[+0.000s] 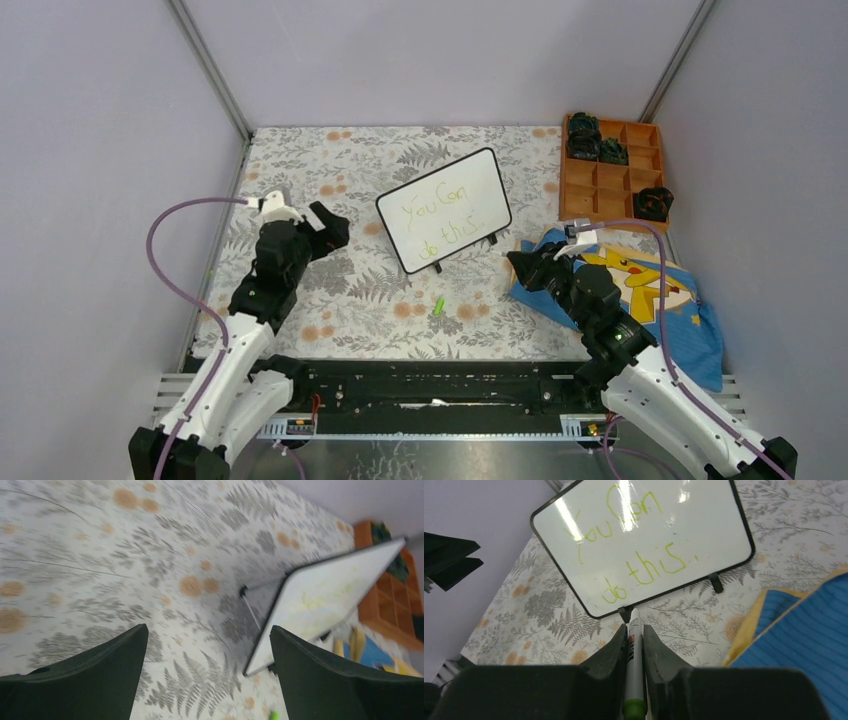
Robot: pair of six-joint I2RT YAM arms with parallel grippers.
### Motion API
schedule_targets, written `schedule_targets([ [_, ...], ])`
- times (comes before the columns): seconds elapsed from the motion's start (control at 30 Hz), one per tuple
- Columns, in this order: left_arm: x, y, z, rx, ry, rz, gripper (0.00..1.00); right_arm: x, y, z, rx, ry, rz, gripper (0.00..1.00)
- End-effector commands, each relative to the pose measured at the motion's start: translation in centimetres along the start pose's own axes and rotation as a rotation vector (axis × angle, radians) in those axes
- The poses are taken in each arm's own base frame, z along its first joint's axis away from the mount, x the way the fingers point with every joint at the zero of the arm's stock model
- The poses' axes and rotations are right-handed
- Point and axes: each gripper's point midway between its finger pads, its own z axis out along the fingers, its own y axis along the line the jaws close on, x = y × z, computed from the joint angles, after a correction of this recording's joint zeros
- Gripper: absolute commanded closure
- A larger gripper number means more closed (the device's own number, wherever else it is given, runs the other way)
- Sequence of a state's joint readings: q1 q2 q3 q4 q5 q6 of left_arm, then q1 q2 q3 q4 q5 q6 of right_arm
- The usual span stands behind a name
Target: Write a sentence on the whiteboard
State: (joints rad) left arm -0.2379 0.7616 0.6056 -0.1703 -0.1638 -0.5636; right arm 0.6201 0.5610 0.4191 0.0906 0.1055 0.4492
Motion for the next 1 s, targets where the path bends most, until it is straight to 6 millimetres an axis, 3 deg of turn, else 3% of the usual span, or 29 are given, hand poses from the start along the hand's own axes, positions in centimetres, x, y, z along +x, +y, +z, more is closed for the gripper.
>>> schedule_targets([
  [0.0, 2.6, -5.4, -1.3, 0.267, 0.154, 0.107, 0.01, 0.9, -2.8, -0.9, 0.124, -0.018, 0.002, 1.0],
  [0.2, 6.4, -9.8, -4.2, 0.409, 0.219, 0.306, 0.01, 1.7, -4.2, -1.6, 0.181, -0.014, 0.018, 1.0],
  [0.47, 14.2, -12.1, -6.4, 0.355, 0.399, 0.513, 0.01, 1.5, -3.9, -1.8, 0.163, -0.018, 0.013, 1.0],
  [0.53, 16.8, -12.3, -5.8, 0.312, 0.459, 0.569, 0.01, 1.7, -3.9, -1.9, 0.158, -0.013, 0.017, 1.0],
  [0.7, 21.3, -12.7, -4.4, 0.236, 0.574, 0.636, 0.04, 1.9, -4.1, -2.2, 0.161, -0.019, 0.021, 1.0],
  [0.97, 24.4, -14.1, -3.3, 0.23, 0.665, 0.674, 0.17, 1.5, -3.5, -1.8, 0.138, -0.02, 0.011, 1.0],
])
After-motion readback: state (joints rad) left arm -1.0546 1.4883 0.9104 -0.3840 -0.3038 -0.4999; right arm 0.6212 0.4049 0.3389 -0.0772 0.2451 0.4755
